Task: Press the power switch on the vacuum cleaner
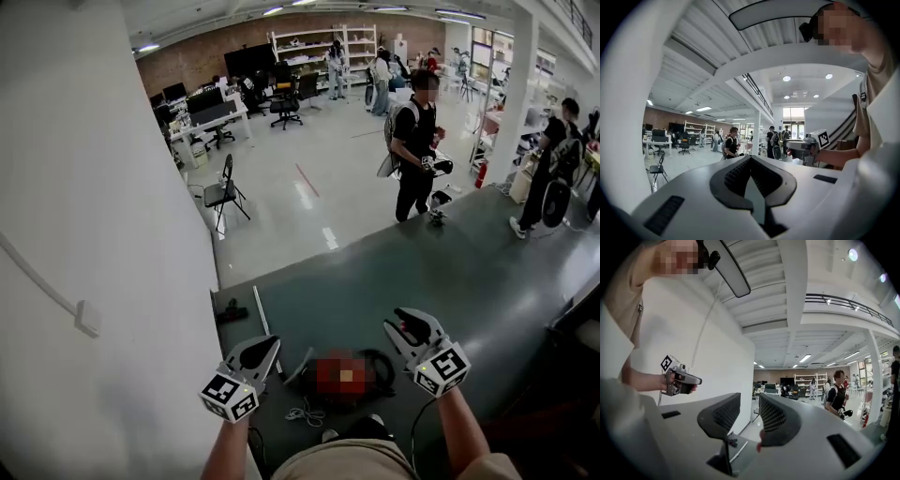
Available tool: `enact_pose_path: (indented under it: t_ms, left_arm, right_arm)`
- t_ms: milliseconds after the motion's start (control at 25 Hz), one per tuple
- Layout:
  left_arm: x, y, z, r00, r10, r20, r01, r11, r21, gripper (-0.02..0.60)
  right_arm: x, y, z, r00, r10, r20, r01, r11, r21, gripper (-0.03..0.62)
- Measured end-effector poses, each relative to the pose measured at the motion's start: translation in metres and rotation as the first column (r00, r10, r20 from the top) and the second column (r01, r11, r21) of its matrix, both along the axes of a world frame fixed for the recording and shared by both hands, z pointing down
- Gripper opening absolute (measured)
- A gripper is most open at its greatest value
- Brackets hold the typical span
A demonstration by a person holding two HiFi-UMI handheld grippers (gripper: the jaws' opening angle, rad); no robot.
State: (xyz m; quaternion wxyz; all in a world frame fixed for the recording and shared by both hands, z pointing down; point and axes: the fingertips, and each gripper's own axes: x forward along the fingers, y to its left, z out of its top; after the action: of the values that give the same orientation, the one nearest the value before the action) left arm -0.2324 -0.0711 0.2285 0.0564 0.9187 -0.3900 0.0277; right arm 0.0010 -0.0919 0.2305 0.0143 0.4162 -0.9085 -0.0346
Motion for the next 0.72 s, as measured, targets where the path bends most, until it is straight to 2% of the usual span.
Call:
enact_pose_path:
  t_ms: [120, 240, 400, 560, 720]
  left_arm:
    - [-0.001, 0.0, 0.001, 1.0, -0.026, -0.007, 0.026, 1.0, 0.01, 0.003]
    - [-0.003, -0.002, 0.007, 0.998, -0.061, -0.01, 0.061, 0.998, -0.026, 0.005]
    - [-0.009, -0.011, 0.038, 0.989, -0.145, -0.021, 0.142, 0.986, -0.092, 0.005]
    - [-0.009, -0.026, 0.069, 0.962, -0.262, -0.081, 0.25, 0.959, -0.132, 0.005]
    - [-0.004, -0.038, 0.117, 0.946, -0.32, -0.044, 0.313, 0.942, -0.122, 0.005]
  right_arm:
    - [0.029, -0.001, -0.013, 1.0, 0.017, 0.025, -0.019, 0.999, 0.046, 0.11]
    - [0.056, -0.004, -0.012, 0.999, 0.05, 0.011, -0.051, 0.997, 0.059, 0.115]
    - [0.095, -0.012, 0.008, 0.994, 0.104, -0.028, -0.104, 0.995, 0.01, 0.115]
    - [0.137, -0.024, 0.033, 0.988, 0.133, -0.078, -0.136, 0.99, -0.031, 0.115]
    - [0.169, -0.039, 0.079, 0.978, 0.163, -0.13, -0.174, 0.981, -0.083, 0.115]
